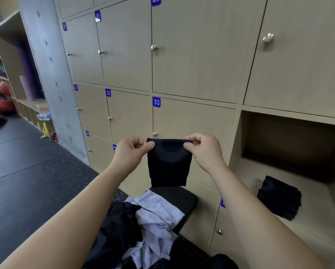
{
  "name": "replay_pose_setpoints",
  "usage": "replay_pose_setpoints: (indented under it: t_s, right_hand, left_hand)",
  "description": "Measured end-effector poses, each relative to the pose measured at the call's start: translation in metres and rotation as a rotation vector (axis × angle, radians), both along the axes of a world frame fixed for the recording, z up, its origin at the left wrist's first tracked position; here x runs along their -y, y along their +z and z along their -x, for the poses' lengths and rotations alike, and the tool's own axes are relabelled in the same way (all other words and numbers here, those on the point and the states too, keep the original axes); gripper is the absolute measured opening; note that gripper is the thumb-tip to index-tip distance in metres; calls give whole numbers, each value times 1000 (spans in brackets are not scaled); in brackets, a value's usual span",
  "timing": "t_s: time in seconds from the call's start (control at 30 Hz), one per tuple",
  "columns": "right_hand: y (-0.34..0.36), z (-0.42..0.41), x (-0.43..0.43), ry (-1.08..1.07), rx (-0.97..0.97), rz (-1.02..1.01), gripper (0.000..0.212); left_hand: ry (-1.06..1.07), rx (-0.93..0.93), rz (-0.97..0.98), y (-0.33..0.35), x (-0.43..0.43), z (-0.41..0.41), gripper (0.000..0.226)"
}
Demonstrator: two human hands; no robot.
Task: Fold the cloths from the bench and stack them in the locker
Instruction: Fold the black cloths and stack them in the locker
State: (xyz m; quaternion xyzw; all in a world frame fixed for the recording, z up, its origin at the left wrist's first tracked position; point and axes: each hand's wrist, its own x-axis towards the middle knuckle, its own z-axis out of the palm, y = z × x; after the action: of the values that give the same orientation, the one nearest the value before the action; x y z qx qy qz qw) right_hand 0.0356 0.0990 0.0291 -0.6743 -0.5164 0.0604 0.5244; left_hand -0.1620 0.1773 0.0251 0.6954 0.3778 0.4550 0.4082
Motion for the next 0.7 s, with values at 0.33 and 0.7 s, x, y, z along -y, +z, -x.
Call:
replay_pose_setpoints:
  t_s: [0.33,0.7]
  right_hand:
    - [-2,-7,12,128,-109,39,6]
    - [-16,-10,19,211,-167,121,9]
  left_hand:
    - [-26,105,22,-9,4,-14,22]
    - [-203,-443,-216,-13,15,-51,19]
